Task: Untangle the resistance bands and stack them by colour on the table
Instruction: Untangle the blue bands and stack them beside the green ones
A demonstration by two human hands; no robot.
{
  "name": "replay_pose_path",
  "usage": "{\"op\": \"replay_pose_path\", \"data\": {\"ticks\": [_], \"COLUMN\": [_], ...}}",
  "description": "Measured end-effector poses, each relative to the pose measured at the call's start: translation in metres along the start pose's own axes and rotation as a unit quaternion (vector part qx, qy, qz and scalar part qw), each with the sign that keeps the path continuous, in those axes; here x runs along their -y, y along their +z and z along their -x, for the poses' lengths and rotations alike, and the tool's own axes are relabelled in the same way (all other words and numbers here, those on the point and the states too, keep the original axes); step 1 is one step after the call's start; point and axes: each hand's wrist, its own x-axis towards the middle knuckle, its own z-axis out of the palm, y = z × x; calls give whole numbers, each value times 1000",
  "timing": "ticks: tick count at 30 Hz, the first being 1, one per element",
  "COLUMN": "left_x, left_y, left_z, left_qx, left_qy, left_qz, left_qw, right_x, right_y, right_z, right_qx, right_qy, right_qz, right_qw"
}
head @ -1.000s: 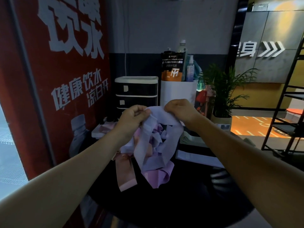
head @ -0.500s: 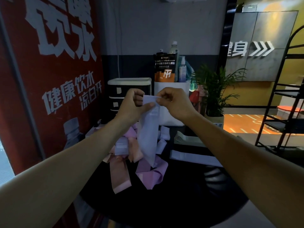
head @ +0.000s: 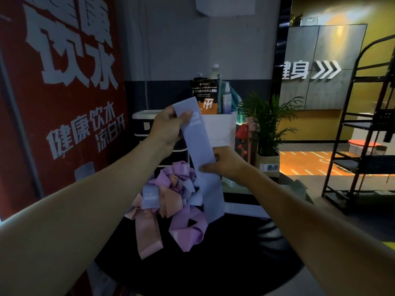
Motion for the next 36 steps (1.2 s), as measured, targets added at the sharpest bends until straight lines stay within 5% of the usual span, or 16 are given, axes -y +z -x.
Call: {"op": "replay_pose_path", "data": {"ticks": [12,22,28,31,36], "left_x": [74,168,215,226,235], "left_y": [2,48,49,41,44], "left_z": [10,26,20,16,18], "left_qx": [-98,-180,-100,-37,35], "left_qy": [-120,-225,-220,-184,-145], "left_qz": [44,54,-165,-362,-512], "left_qw": [987,956,956,913,846], "right_x": [-115,-189,-225,-234,-251], "right_y": [-61,-93,-114,-112,-105], "right_z": [69,108,96,91,90], "right_qx": [21,-92,-256,-280,-297], "right_qy": [134,279,279,289,277], "right_qz": [121,-10,39,92,130], "right_qw": [983,956,925,911,904]}}
